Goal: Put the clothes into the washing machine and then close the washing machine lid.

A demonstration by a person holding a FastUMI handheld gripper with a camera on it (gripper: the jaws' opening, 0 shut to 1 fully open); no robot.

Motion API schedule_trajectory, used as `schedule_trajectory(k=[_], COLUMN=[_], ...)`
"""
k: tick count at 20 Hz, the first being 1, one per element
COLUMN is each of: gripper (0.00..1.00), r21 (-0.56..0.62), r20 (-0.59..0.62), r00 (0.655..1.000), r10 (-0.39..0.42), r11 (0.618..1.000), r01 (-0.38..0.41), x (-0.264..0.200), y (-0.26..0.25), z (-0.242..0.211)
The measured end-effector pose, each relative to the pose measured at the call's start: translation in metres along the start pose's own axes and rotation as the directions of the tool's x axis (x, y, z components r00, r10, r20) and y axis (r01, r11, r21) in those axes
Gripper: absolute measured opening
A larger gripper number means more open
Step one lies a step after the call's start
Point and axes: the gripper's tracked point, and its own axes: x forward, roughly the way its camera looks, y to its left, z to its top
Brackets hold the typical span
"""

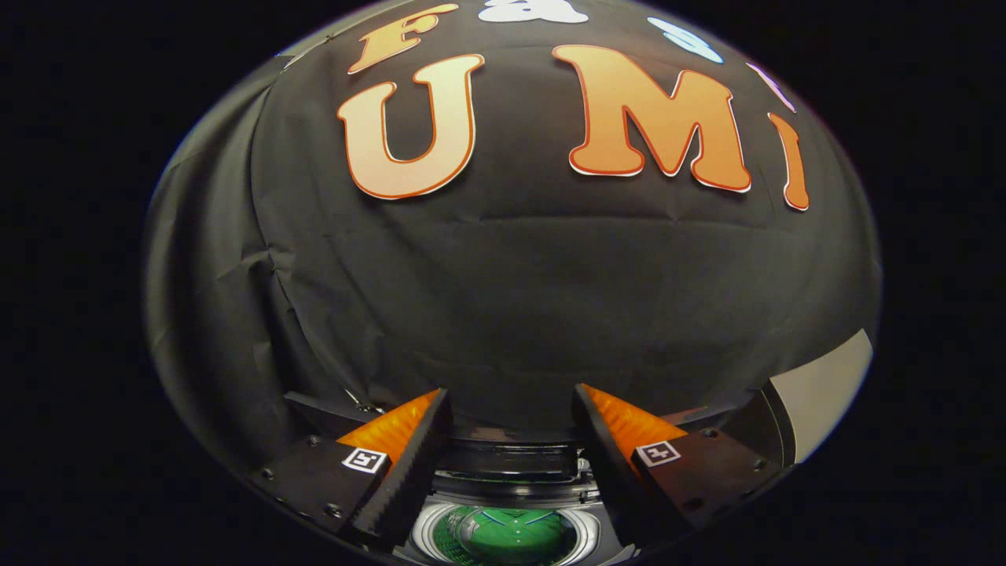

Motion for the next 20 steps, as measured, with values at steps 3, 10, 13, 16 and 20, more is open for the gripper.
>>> schedule_trajectory(k=[3, 10, 13, 16, 20], gripper=[0.99, 0.99, 0.99, 0.99, 0.99], r21=[-0.016, -0.012, -0.017, -0.015, -0.019], r20=[0.013, 0.054, 0.068, 0.079, 0.090], r00=[1.000, 0.997, 0.996, 0.995, 0.994], r10=[-0.020, -0.055, -0.060, -0.063, -0.065], r11=[1.000, 0.998, 0.998, 0.998, 0.998], r01=[0.020, 0.056, 0.061, 0.064, 0.067], x=[-0.018, -0.042, -0.051, -0.060, -0.067], y=[0.000, 0.003, 0.005, 0.005, 0.007], z=[-0.008, -0.019, -0.023, -0.029, -0.035])
